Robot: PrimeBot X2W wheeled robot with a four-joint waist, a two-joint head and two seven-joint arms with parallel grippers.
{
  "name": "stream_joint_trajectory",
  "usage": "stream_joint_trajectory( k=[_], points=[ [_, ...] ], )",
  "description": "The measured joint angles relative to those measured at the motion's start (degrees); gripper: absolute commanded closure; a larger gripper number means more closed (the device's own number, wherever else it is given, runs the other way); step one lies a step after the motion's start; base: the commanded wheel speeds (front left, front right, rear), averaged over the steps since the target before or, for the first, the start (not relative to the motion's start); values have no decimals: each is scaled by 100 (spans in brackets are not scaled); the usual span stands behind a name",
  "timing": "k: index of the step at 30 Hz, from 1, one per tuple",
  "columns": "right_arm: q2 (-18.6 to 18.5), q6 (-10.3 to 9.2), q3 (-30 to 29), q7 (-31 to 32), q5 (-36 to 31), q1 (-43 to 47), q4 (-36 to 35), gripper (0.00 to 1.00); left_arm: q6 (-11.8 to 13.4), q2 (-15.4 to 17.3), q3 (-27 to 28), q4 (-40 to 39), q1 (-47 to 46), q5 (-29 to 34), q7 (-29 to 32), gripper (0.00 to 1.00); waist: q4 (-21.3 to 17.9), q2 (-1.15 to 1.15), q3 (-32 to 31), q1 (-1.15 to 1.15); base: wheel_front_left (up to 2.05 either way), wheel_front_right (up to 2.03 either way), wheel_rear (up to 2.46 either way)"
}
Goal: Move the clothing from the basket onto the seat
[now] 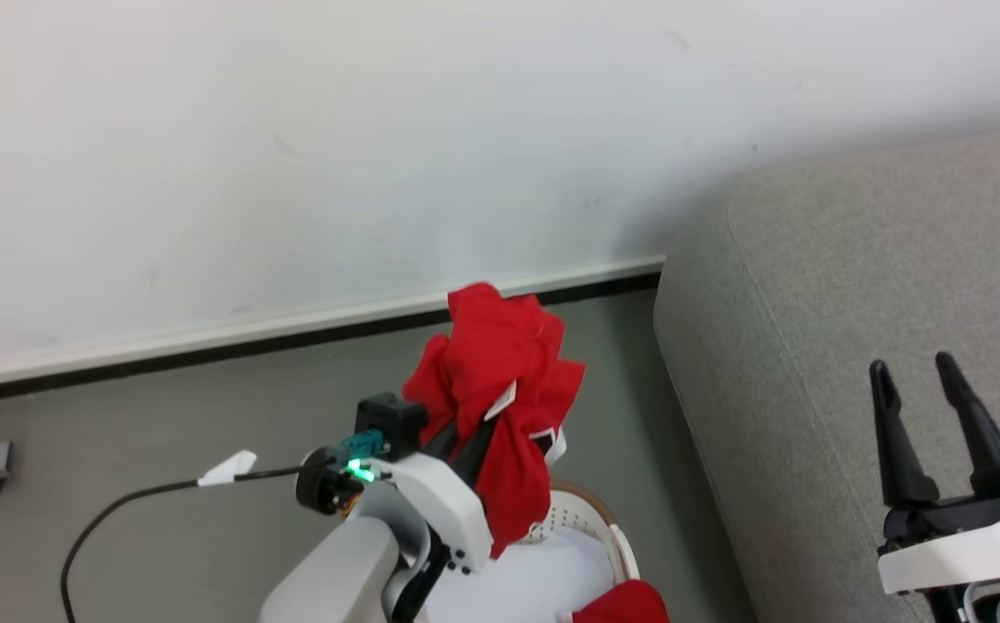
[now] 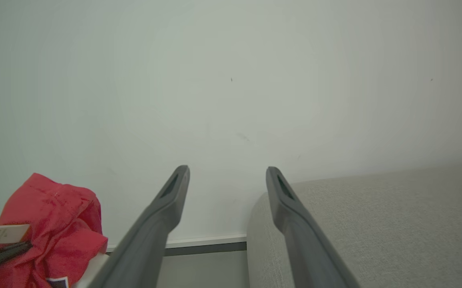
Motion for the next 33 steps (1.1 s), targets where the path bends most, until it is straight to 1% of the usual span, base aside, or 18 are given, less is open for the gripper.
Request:
stream_joint_trajectory(
  k=[6, 9, 18, 22, 28, 33],
  points=[
    [55, 0, 174, -8, 40, 133, 34, 0, 111, 179, 218, -818, -41, -1, -13, 100, 30, 0, -300, 0, 0, 0, 0],
    [74, 0, 285, -8, 52, 178, 45, 0, 207, 264, 304, -1230, -45, -24, -11, 100, 29, 0, -393, 0, 0, 0, 0],
    [47, 0, 520, -8, 107, 240, 53, 0, 502, 560, 428, -2302, -8, -110, 350, 100, 26, 0, -495, 0, 0, 0, 0],
    [12, 0, 635, -8, 127, 237, 33, 0, 559, 636, 400, -2559, 91, -115, 481, 100, 27, 0, -495, 1, 0, 0, 0],
    [-49, 0, 957, -8, 188, 202, -11, 0, 617, 682, 363, -2740, 171, -160, 586, 100, 55, 0, -490, 1, 0, 0, 0],
    [-155, 0, 1638, -8, 353, 54, -49, 0, 632, 690, 307, -2798, 176, -169, 651, 100, 103, 0, -490, 1, 0, 0, 0]
  ],
)
